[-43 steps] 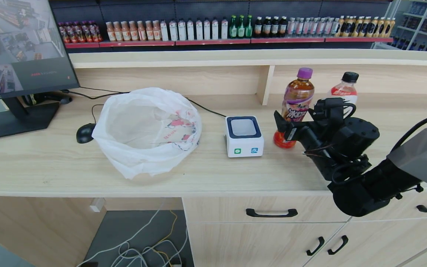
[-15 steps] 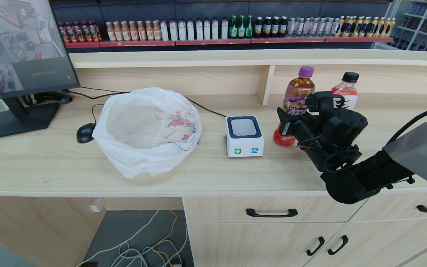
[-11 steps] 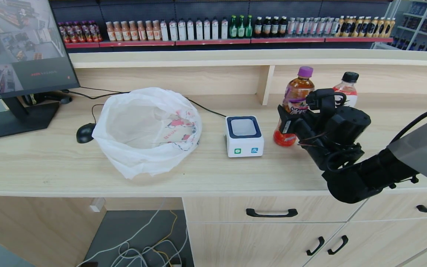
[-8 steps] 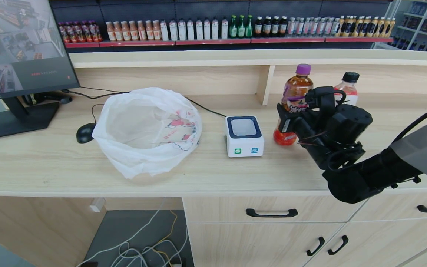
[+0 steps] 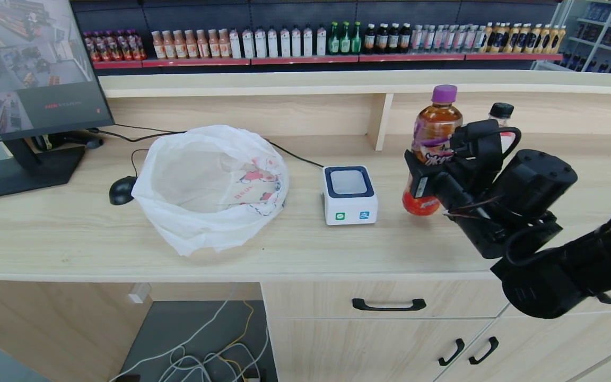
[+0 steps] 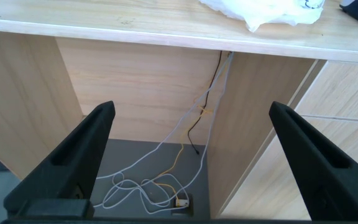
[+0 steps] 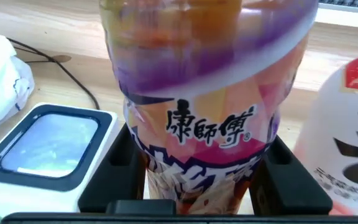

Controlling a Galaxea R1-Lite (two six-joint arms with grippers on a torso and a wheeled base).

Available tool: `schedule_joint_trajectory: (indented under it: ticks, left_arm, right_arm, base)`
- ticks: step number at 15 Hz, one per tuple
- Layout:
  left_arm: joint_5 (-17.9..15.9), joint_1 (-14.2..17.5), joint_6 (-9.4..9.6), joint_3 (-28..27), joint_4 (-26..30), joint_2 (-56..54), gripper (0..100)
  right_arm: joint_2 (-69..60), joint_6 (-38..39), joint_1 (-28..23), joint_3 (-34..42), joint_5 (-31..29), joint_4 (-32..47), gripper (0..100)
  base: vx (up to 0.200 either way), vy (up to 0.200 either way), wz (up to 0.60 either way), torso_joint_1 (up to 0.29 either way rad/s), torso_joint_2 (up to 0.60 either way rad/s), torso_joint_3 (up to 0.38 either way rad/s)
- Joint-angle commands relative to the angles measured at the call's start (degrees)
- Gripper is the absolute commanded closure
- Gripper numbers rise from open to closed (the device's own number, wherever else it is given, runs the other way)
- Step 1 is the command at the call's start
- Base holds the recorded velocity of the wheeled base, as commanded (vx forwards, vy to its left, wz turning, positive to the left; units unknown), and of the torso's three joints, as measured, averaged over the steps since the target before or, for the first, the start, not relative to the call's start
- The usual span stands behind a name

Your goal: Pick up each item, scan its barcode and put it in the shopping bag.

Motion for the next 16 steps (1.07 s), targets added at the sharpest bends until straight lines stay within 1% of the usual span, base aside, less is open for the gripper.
schedule_joint_trajectory:
  ticks: [1, 4, 6, 8, 12, 13, 16]
  left_arm:
    - [0.03, 0.01, -0.02, 0.0, 0.0, 0.0, 0]
    - [0.03, 0.01, -0.02, 0.0, 0.0, 0.0, 0]
    - [0.03, 0.01, -0.02, 0.0, 0.0, 0.0, 0]
    - [0.03, 0.01, -0.02, 0.0, 0.0, 0.0, 0]
    - [0.03, 0.01, -0.02, 0.0, 0.0, 0.0, 0]
    - [0.03, 0.01, -0.02, 0.0, 0.0, 0.0, 0]
    - [0.03, 0.01, -0.02, 0.0, 0.0, 0.0, 0]
  right_arm:
    - [-9.24, -1.57, 1.97, 8.78, -2.0, -1.58, 100]
    - [-16.8, -3.06, 5.05, 17.57, -2.17, -1.66, 100]
    - [-21.89, -4.29, 7.24, 22.49, -3.31, -1.58, 100]
    - [-25.32, -4.29, 9.53, 25.74, -4.28, -1.58, 100]
    - [-29.19, -4.21, 13.4, 30.67, -4.37, -1.58, 100]
    - [-29.89, -3.41, 14.45, 33.21, -4.28, -1.66, 100]
    - [-29.98, 0.45, 16.38, 33.57, -3.93, -1.66, 100]
  base:
    - [0.0, 0.0, 0.0, 0.0, 0.0, 0.0]
    - [0.0, 0.0, 0.0, 0.0, 0.0, 0.0]
    - [0.0, 0.0, 0.0, 0.0, 0.0, 0.0]
    - [0.0, 0.0, 0.0, 0.0, 0.0, 0.0]
    - [0.0, 0.0, 0.0, 0.0, 0.0, 0.0]
    - [0.0, 0.0, 0.0, 0.0, 0.0, 0.0]
    - [0.0, 0.0, 0.0, 0.0, 0.0, 0.0]
